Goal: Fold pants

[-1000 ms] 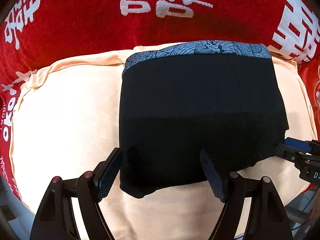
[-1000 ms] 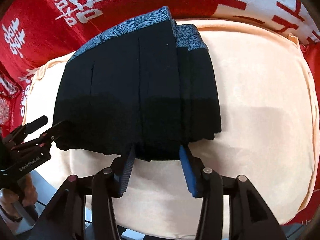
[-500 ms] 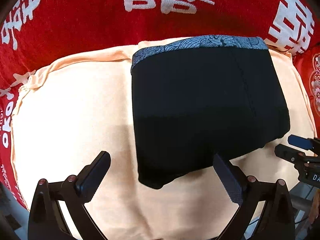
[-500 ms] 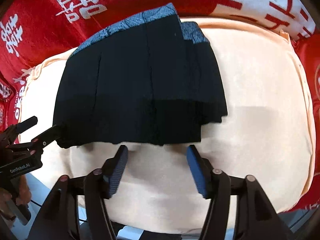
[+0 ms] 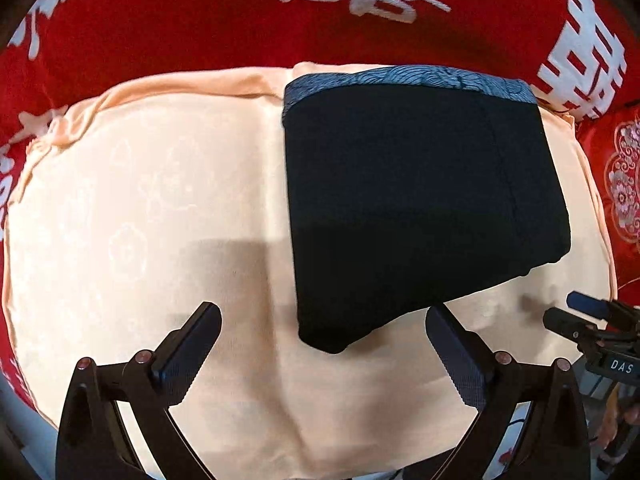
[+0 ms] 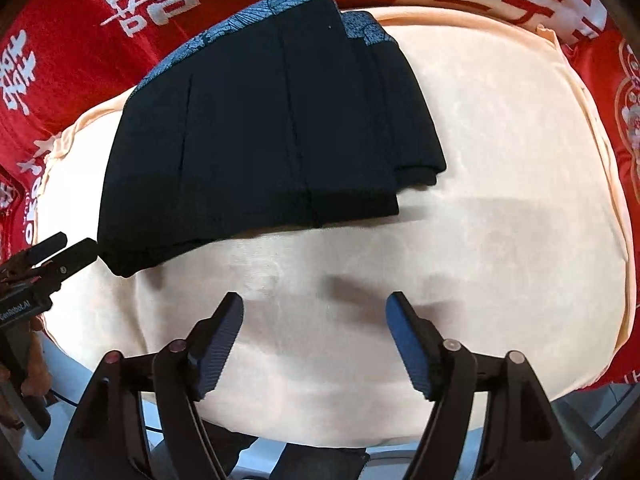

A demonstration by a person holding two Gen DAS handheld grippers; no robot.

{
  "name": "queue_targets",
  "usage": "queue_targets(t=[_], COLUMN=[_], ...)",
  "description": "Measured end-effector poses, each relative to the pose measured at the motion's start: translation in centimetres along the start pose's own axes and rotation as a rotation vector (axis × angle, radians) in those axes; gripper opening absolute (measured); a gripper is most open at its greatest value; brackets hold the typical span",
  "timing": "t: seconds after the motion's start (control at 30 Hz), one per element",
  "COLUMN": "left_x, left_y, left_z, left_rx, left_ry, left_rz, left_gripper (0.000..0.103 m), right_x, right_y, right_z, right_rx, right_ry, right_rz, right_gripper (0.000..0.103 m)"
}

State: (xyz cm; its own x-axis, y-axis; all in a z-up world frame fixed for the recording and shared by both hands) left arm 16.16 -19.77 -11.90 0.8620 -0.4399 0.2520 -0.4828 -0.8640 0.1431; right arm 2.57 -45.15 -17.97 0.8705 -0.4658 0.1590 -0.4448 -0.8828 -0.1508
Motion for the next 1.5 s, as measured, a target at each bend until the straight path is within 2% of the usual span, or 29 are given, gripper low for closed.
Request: queue_targets(t=[0.23,0.4,0.63,0.7,0.87,0.93,1.0,1.1,1.17,1.27,1.33,1.4,1.5], left_x=[0.8,1.8,4.5,5.1,5.8,6.0,6.4,6.6,6.7,6.9,7.0,7.0,7.0], left_y=[-1.2,-1.4,-3.0,-3.3,-3.0,-2.9,-3.1,-3.7,-4.0,-3.9,-4.0,-4.1,-4.5], left_z=[0.1,0.7,1.2,1.5,2.2,2.5,2.9,4.2,4.8,5.4,5.7,6.1,7.4], left_rx=[-0.018,-0.007,0.010,0.024,0.069,0.077,0.062,-0.002,-0.008,-0.001,-0.021,-0.047,-0.127], left_ry=[0.023,0.024,0.053,0.055,0.062,0.058,0.056,0.015,0.004,0.002,0.002,-0.005,-0.045], left_rz=[-0.023,-0.046,-0.149,-0.165,-0.152,-0.133,-0.130,-0.143,-0.156,-0.148,-0.149,-0.147,-0.162], left_gripper=[0.103,0.103,0.103,0.103,0.103,0.103,0.103,0.103,0.103,0.103,0.103,0.103,0.103], right_x=[-0.5,0.9,5.7,7.5,10.5,10.9,11.4,11.8,12.0,12.6,12.8,12.5,11.8], right_y=[0.3,1.5,4.8,5.7,6.1,5.5,5.7,6.1,7.2,7.9,8.2,8.4,9.0], right_z=[0.5,0.1,-1.4,-1.1,-0.5,0.3,1.0,2.3,2.5,2.4,2.7,3.4,5.1], right_rx=[0.011,0.035,0.102,0.084,0.071,0.117,0.160,0.161,0.157,0.214,0.268,0.315,0.384], right_ry=[-0.020,0.001,0.081,0.088,0.110,0.104,0.083,0.053,0.057,0.066,0.056,0.016,-0.056], right_rz=[0.016,0.009,0.060,0.059,0.029,0.031,0.024,0.014,0.041,0.092,0.105,0.096,0.084], right_gripper=[0.078,0.078,0.078,0.078,0.078,0.078,0.078,0.078,0.078,0.078,0.078,0.078,0.078])
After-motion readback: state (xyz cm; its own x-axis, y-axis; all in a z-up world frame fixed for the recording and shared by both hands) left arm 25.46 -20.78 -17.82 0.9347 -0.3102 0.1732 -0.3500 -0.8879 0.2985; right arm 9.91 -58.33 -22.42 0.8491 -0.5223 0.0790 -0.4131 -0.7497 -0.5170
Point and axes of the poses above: each gripper's, at about its wrist camera, not at the fingertips, and z roughly the way its jaws point, y to its right, x to its top, the point moved 3 cm from there along z, roughly the way its jaws point, and after that the axes turned 10 degrees about y, right-handed, at the moved point
